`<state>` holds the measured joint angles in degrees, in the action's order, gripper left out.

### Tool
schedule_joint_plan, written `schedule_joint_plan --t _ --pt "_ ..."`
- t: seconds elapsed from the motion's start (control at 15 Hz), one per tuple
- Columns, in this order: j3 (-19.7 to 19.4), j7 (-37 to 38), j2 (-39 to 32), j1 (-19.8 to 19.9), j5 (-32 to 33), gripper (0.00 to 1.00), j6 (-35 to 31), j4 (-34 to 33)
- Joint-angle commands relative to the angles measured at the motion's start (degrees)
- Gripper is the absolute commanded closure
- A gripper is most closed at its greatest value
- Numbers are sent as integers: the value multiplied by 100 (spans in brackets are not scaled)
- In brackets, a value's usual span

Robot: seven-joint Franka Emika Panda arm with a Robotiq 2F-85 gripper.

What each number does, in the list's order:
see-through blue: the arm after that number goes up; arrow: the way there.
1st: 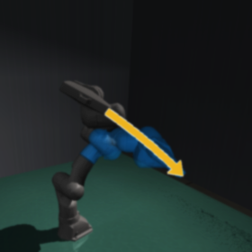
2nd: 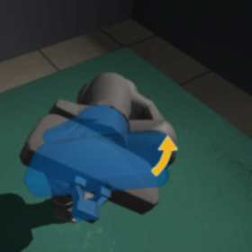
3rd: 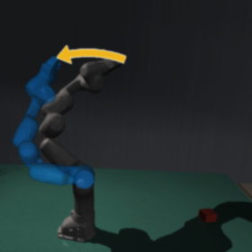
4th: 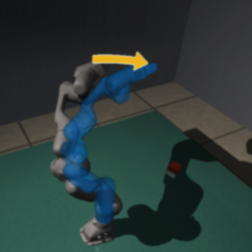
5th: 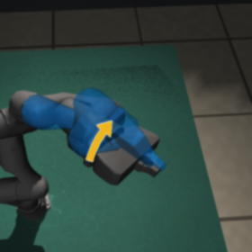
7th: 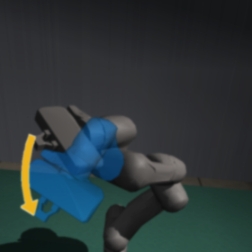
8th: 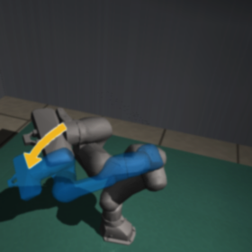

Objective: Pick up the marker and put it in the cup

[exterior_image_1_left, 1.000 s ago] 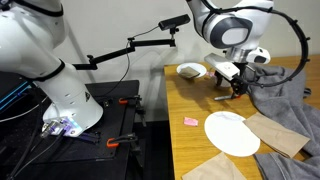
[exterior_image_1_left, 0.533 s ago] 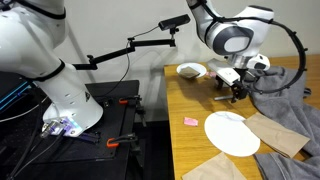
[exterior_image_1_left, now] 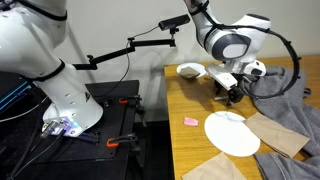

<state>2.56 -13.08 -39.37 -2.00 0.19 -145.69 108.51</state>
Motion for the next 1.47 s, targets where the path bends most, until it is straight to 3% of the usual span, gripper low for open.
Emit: schedule_joint_plan --t 0.0,0.4,0.47,0.6,1.0,1.4 --pt "-45 272 -73 -64 186 51 92 -117" --pt "-77 302 -61 -75 267 97 131 -151" --pt "-84 327 -26 -81 264 100 130 -127" --pt "-96 405 101 -74 237 95 130 -37" --pt "-272 643 922 9 299 95 494 311" --pt "-404 283 1772 5 1012 95 2032 179"
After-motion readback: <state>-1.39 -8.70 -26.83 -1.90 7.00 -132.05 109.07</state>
